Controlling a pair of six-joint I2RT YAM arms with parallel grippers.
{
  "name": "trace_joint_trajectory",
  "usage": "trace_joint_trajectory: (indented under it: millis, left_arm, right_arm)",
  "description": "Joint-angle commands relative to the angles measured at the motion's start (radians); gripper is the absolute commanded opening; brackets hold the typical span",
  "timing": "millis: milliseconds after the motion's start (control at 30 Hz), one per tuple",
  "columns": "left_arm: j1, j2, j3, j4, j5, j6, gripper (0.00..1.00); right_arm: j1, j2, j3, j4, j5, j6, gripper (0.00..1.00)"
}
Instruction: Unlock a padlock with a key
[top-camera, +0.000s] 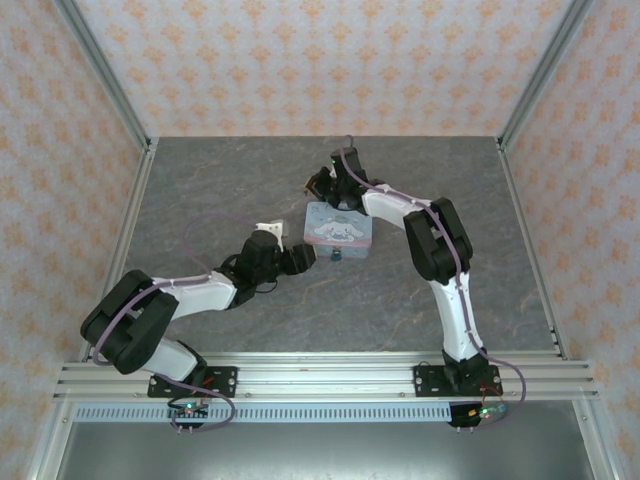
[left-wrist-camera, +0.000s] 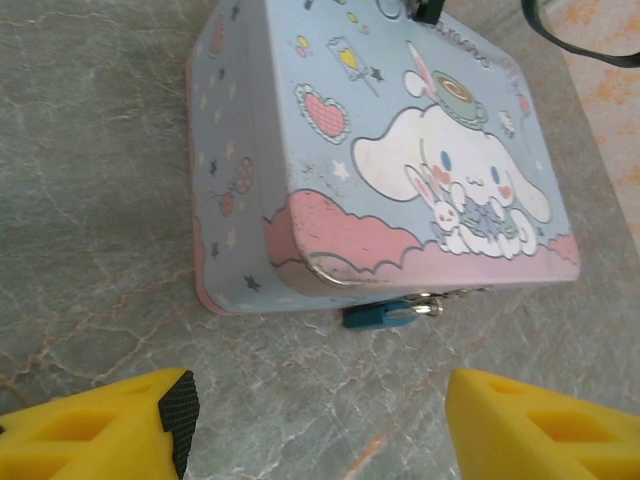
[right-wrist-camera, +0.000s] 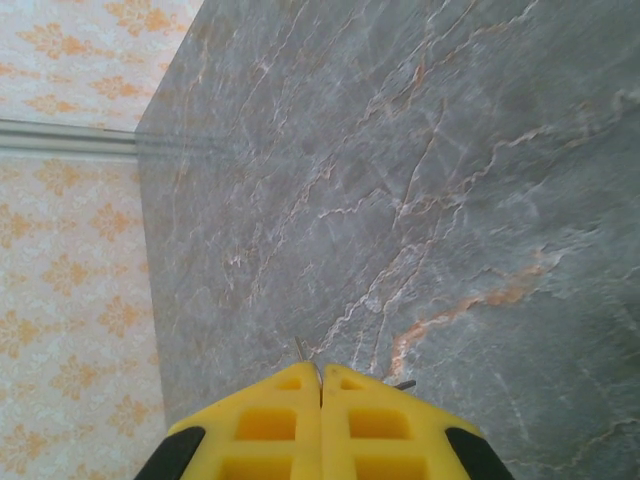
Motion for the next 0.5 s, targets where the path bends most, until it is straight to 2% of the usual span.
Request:
trace_joint_trajectory:
  millis: [0, 133, 467]
  left_arm:
    - [-0.021, -0.047, -0.014, -0.001, 0.049, 0.016, 0.68]
    - [-0.063, -0.037, 0.015, -0.045, 0.042, 0.043, 0.69]
    - [-0.125, 0.104, 0.112, -0.054, 0.016, 0.098, 0.67]
  right_arm:
    - [-0.022, -0.123, 0.028, -0.019, 0.027, -0.024, 0.00]
    - [-0.030, -0.212, -0.052, 0.009, 0.022, -0.034, 0.00]
    - [-0.053, -0.411, -0.482, 0.257, 0.021, 0.047, 0.00]
